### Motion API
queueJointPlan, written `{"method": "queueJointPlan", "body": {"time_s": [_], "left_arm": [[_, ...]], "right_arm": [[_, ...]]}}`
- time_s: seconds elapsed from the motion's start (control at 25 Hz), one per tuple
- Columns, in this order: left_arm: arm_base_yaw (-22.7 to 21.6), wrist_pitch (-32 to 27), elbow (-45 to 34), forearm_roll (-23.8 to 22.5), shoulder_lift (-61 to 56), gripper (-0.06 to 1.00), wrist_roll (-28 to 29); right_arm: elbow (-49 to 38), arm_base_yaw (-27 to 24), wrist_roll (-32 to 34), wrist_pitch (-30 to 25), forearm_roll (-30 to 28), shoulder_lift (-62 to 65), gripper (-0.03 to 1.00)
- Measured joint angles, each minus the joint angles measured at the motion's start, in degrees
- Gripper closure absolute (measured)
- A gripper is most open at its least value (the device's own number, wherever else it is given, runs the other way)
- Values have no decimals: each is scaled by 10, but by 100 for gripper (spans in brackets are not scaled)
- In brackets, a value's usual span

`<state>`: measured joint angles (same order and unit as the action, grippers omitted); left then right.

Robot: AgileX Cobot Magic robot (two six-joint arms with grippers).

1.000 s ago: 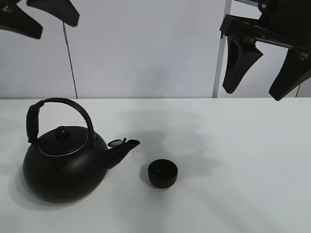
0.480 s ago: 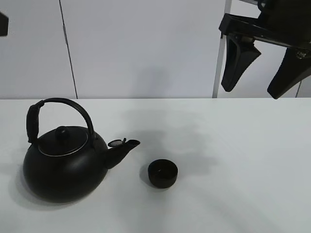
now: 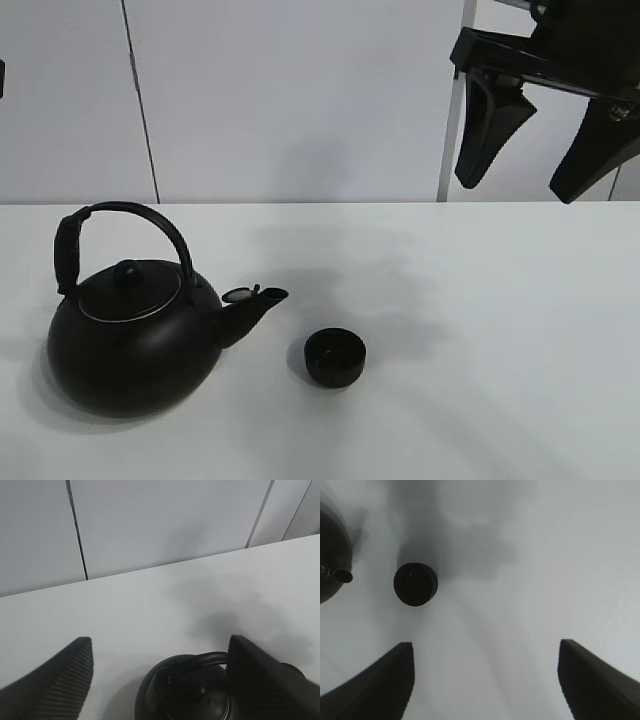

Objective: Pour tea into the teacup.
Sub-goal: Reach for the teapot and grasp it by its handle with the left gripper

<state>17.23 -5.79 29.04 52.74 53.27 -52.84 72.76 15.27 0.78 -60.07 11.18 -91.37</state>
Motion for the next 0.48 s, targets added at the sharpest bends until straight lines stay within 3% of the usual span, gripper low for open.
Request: {"method": "queueJointPlan", "body": {"time_s": [0.24,0.48], "left_arm": [[0,1,0,1,0,41,0],[0,11,0,2,0,41,0]], "right_arm": [[0,0,0,3,0,0,42],[0,0,0,49,0,0,42]]}}
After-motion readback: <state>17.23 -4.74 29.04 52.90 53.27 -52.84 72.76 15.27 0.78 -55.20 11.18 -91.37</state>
